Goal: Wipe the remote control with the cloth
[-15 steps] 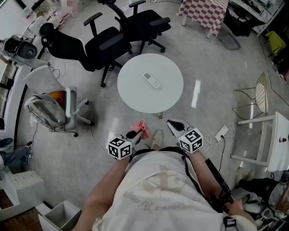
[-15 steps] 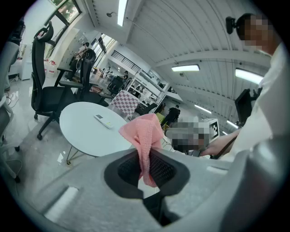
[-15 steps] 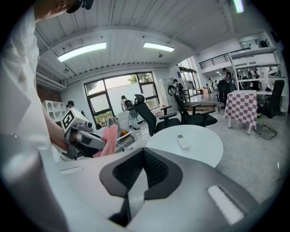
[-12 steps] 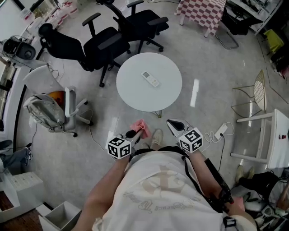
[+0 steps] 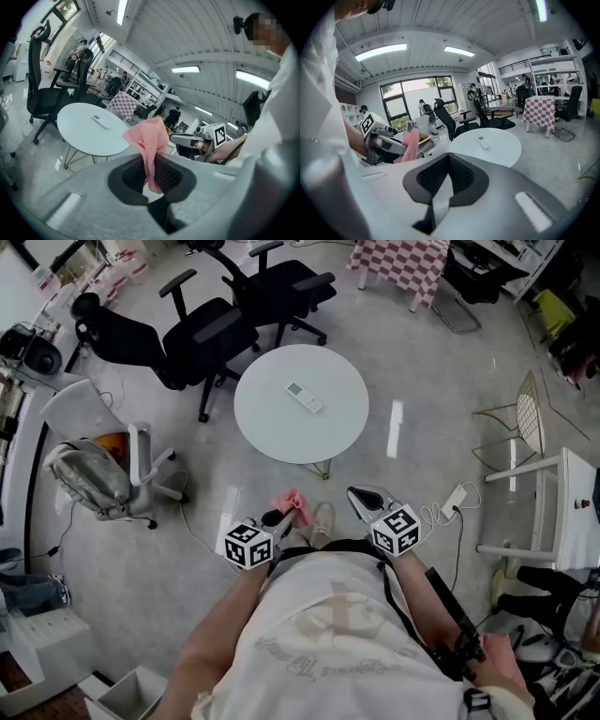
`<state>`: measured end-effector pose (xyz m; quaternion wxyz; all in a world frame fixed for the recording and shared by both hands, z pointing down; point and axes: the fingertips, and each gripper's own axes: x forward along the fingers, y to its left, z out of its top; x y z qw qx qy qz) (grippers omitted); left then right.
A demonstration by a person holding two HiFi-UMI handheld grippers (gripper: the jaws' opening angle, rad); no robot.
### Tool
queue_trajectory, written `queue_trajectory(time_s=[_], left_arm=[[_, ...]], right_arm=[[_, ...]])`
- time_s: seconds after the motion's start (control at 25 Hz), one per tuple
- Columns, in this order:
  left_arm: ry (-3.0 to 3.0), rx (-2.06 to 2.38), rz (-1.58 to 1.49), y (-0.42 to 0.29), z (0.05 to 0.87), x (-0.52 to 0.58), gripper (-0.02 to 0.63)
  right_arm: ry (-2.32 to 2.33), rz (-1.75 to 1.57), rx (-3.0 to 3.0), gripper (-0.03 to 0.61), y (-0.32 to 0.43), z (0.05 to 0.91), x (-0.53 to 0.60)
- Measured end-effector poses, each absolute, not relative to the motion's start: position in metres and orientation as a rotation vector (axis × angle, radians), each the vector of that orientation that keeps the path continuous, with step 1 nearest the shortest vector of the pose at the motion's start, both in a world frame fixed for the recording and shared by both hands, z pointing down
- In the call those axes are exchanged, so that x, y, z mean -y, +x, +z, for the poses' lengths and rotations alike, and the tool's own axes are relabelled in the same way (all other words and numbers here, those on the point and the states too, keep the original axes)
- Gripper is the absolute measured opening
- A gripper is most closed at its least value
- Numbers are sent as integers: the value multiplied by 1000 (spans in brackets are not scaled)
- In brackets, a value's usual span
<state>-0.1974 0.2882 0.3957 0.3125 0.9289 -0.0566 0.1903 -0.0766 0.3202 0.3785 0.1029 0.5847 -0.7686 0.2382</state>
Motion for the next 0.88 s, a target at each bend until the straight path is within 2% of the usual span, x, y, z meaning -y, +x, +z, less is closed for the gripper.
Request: queue_trajectory(time_s=[0.6,0.88], left_arm=[[2420,220,460,-211,404,-262,20],[2393,288,450,-184,406,-229,20]], right_arm=[[1687,721,2232,8,-80,392,-289],[1611,744,2235,8,-47,405,-258]])
